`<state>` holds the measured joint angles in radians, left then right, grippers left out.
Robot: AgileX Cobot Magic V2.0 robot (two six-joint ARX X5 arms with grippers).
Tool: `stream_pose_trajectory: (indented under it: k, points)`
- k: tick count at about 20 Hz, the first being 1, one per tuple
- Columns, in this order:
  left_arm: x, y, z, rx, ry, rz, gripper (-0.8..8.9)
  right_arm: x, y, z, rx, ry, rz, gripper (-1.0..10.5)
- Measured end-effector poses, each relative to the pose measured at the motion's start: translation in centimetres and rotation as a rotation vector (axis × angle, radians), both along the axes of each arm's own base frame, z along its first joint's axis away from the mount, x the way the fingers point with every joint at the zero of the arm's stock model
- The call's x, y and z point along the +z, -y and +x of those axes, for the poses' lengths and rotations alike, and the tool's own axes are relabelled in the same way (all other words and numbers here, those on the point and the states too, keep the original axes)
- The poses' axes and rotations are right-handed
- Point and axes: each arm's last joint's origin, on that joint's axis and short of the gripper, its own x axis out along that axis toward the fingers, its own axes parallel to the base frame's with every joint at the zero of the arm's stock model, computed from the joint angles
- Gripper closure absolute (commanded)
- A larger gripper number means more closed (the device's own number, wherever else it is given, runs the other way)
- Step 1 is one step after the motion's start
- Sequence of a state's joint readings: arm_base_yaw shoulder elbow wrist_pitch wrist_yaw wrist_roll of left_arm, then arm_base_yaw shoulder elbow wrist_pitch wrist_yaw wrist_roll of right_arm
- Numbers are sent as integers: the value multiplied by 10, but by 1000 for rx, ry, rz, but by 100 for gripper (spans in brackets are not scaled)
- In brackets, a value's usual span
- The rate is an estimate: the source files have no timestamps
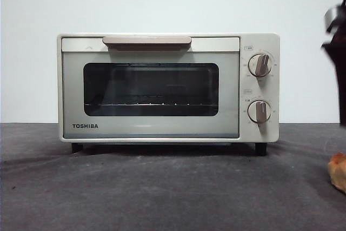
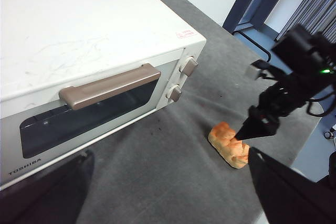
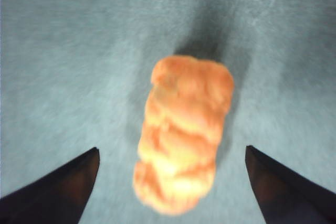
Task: The left arm flap open the oven, the right arm pick bread and place it into oven, the left arm flap close the oven
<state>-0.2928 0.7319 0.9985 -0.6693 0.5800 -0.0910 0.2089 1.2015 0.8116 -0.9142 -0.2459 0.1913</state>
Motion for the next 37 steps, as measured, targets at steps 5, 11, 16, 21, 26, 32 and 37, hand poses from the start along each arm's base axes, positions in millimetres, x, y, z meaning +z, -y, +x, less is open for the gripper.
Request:
stream_pose_trajectory:
  k: [5, 11, 16, 21, 26, 32, 37]
  points:
    - [-3, 2, 6, 0, -23, 7, 345, -29, -10, 21, 24, -82, -28, 504]
    - [-3, 2, 7, 0, -27, 8, 345, -48, -16, 32, 36, -125, -43, 562]
    - [-3, 2, 7, 0, -28, 8, 350, -53, -15, 34, 31, -139, -75, 813]
    - [-7, 4, 15, 8, -66, 16, 410, -50, -15, 32, 52, -147, -69, 893]
    - [-14, 9, 28, 9, -130, 23, 688, -9, -12, 10, 77, -48, 26, 893]
    - [-8, 20, 61, 8, -190, 42, 805, 48, 2, -47, 99, 211, 114, 893]
    - [5, 44, 101, -23, -157, 127, 805, 77, 13, -93, 116, 474, 174, 893]
